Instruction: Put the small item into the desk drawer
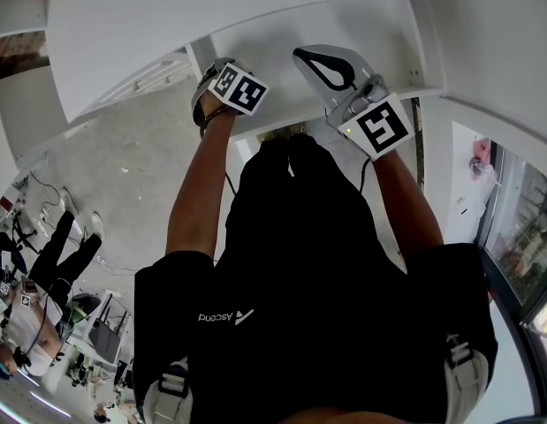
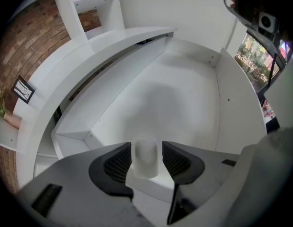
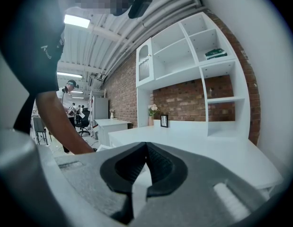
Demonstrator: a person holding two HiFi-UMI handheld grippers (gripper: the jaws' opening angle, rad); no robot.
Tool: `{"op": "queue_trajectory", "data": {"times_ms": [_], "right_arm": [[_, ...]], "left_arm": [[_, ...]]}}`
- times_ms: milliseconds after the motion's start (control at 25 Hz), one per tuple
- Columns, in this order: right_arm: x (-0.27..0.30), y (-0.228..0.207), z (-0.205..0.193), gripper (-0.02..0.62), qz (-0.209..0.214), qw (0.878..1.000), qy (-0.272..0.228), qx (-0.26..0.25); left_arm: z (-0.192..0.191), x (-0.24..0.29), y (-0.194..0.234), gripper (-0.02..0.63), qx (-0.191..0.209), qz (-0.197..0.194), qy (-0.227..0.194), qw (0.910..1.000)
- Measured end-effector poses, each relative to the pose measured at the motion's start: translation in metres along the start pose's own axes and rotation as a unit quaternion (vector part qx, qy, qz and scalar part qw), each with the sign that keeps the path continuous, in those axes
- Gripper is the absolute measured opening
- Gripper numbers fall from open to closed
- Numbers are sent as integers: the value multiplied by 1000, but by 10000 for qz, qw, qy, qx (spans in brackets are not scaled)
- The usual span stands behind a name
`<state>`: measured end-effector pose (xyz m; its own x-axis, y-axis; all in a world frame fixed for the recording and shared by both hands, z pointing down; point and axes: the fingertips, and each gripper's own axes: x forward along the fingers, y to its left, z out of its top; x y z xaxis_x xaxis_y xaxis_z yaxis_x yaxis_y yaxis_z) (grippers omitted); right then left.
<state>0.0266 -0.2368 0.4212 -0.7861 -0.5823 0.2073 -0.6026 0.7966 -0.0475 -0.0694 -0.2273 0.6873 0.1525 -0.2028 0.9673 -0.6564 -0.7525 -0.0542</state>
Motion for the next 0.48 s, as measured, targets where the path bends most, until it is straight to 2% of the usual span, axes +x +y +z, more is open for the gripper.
{"op": "queue_trajectory", "data": {"times_ms": [480], "right_arm": [[-1, 3, 0, 0, 21, 10000, 10, 7]], "left_arm": [[1, -7, 2, 201, -36, 0, -123, 9999]]}}
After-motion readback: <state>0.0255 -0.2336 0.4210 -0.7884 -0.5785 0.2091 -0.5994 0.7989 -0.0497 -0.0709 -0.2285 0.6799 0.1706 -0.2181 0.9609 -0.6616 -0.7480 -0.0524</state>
